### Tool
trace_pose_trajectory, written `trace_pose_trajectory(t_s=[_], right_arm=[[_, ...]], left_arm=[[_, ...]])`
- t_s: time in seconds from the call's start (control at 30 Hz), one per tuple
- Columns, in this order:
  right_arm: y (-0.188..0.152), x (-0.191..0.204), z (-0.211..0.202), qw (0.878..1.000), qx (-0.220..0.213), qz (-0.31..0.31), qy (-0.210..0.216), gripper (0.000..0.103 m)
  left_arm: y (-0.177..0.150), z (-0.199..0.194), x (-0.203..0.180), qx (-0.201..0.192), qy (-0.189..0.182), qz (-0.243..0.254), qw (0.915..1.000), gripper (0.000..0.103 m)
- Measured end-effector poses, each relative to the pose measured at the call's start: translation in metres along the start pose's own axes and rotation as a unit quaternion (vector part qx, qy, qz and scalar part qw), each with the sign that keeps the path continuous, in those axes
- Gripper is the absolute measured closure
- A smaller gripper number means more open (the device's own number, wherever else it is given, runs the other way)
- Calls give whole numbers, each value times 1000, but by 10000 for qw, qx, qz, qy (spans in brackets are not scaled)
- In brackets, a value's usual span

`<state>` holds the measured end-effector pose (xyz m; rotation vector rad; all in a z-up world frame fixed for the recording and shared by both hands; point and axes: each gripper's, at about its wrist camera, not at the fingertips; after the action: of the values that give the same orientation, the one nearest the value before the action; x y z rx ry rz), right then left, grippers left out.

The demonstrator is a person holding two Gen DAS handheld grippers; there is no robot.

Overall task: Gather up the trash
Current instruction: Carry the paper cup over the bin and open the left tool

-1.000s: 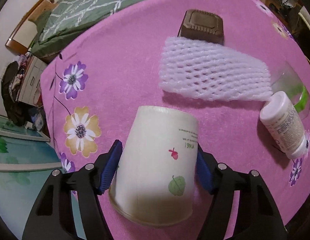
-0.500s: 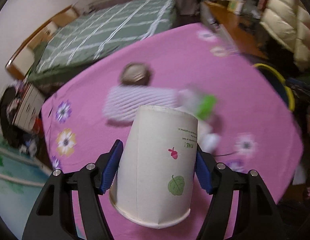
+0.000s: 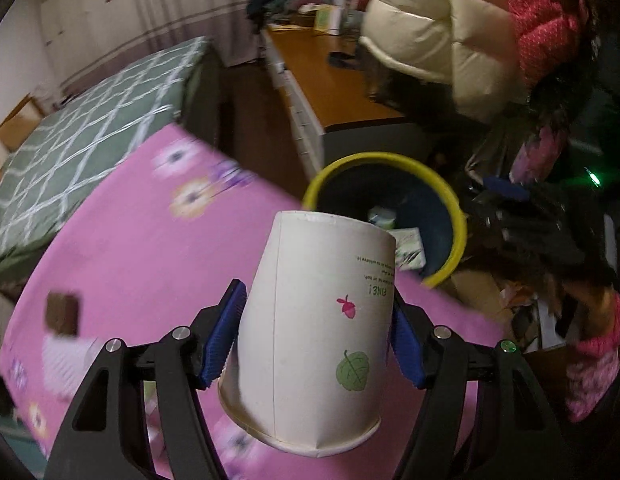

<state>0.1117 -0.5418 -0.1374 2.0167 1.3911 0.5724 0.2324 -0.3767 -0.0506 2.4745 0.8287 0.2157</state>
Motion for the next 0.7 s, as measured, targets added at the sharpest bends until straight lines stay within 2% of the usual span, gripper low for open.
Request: trace_pose_trajectory(t_s=[0.17, 0.43, 0.47, 0.5, 0.6, 0.7], right_arm=[[-13, -27, -4, 9997, 29, 216, -132, 45], [-29, -54, -2, 9985, 138, 474, -240, 44], [-29, -55, -2, 9984, 138, 493, -238, 43], [-30, -56, -2, 9984, 132, 499, -241, 42], [-29, -54, -3, 9985, 111, 485, -238, 41], [-29, -49, -4, 9988, 111, 418, -228, 41]], left_arm=[[44, 54, -37, 122, -188, 131, 9997, 35], [71, 117, -66, 346, -179, 108, 9992, 34], [73, 121, -67, 326, -176, 69, 9993, 26], [74, 123, -65, 283, -165, 24, 9995, 15], [79, 119, -57, 86, -140, -223, 9996, 14], [72, 96, -41, -115, -142, -514, 9985, 13]])
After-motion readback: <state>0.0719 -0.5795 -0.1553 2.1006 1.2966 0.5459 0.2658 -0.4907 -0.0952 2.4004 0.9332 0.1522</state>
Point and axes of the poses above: each gripper's, at about its wrist camera, not at the fingertips, and z roughly the way its jaws point, x to its left, y to its top, and after that the axes turned 5 degrees about -z, right-handed
